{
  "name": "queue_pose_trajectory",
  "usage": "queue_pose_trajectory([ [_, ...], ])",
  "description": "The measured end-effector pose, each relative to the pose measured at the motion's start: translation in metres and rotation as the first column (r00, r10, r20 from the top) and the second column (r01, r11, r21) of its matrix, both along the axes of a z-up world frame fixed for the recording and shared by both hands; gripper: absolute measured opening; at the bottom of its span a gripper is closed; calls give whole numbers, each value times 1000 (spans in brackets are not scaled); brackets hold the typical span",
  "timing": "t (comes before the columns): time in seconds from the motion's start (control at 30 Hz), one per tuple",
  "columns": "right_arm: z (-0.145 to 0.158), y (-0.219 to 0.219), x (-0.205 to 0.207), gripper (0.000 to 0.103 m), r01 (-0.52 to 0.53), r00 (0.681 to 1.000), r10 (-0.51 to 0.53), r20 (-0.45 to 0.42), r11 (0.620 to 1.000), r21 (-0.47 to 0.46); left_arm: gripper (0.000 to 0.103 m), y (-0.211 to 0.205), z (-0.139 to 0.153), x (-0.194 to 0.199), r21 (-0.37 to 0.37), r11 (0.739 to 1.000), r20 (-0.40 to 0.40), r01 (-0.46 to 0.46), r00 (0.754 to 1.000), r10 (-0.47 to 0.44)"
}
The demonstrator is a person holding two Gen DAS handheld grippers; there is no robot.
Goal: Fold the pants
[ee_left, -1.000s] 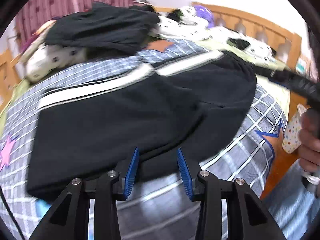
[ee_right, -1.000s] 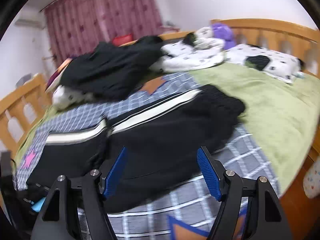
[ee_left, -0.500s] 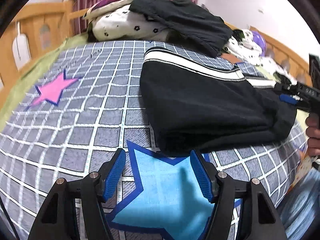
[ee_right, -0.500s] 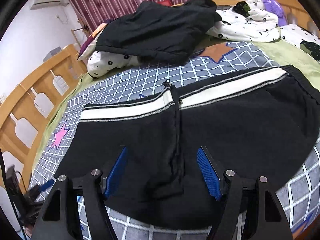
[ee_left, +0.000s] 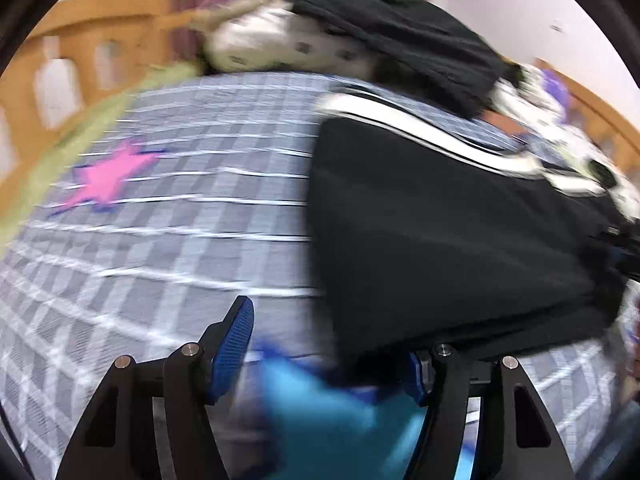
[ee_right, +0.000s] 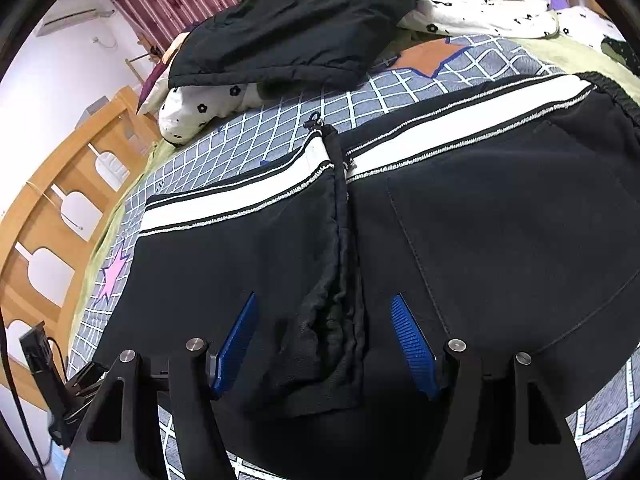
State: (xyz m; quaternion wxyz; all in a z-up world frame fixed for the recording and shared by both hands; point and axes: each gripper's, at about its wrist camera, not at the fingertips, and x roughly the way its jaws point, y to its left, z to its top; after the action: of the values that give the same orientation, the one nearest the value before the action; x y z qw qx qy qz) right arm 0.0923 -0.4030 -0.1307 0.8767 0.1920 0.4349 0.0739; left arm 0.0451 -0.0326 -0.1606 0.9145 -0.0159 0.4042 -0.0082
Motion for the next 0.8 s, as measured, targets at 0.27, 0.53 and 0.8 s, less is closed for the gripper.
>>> queue_pose_trajectory([
  [0.27, 4, 6, -1, 69, -23, 1000, 23, 18, 1000, -16, 63, -6, 4, -15, -4, 996, 14, 88, 996, -88],
  [0.53, -17, 13, 4, 24, -81, 997, 81, -5, 997, -12, 56, 15, 2, -6, -100, 995, -15, 18, 1000, -19],
  [0.8, 6, -2, -38, 23, -64, 997, 63, 54, 998, 15, 58, 12, -2, -10, -62, 997, -4, 56, 998, -56],
])
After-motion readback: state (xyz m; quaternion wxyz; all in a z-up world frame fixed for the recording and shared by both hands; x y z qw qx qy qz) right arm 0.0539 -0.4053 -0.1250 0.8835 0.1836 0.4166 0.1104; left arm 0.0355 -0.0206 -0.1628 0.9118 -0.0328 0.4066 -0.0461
